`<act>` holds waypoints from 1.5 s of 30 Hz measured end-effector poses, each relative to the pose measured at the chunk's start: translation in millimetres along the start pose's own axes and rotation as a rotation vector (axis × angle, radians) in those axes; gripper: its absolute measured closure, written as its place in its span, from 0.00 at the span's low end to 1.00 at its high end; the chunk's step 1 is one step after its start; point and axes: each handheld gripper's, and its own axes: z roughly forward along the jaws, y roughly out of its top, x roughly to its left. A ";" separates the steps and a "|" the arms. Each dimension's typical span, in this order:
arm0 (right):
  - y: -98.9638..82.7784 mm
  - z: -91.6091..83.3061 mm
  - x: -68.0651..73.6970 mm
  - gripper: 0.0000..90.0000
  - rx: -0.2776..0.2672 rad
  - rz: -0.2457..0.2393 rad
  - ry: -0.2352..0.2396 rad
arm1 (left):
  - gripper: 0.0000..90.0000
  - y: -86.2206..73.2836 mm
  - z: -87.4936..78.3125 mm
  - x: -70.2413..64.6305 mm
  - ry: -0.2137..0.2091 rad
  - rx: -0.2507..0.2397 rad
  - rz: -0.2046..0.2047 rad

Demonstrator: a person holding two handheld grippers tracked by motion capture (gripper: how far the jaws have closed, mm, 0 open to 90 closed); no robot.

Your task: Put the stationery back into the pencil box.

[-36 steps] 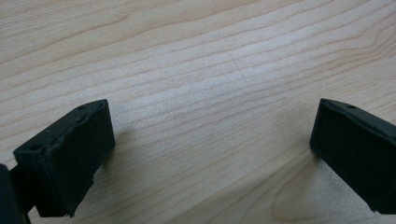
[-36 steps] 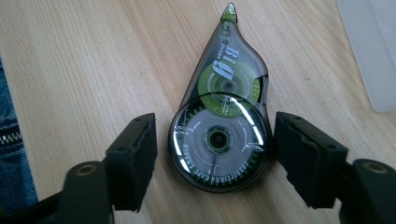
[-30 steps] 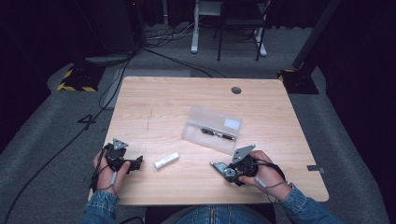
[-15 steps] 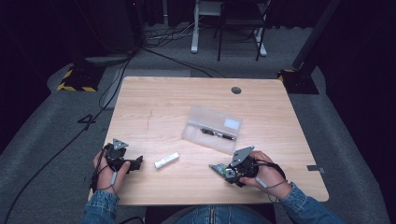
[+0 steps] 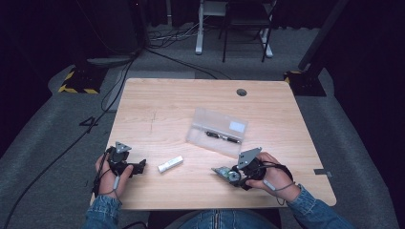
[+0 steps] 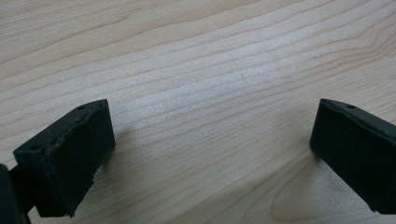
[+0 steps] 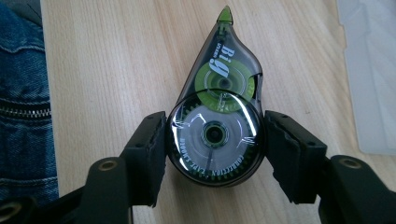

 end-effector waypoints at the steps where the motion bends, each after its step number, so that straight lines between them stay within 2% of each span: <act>1: 0.7 -1.0 -1.0 0.47 -0.004 -0.006 0.000 | 0.00 0.0 0.0 0.0 0.000 0.000 0.000; 15: 14.2 -17.7 -12.8 0.47 -0.054 -0.015 -0.010 | 0.00 0.0 0.0 0.0 0.000 0.000 0.000; 21: 21.7 -26.4 -22.4 0.46 -0.072 -0.032 -0.019 | 0.00 0.0 0.0 0.0 0.001 0.000 0.000; 45: 34.9 -28.7 -64.2 0.46 -0.090 -0.058 -0.008 | 0.00 -0.1 0.0 -0.2 0.002 -0.001 -0.004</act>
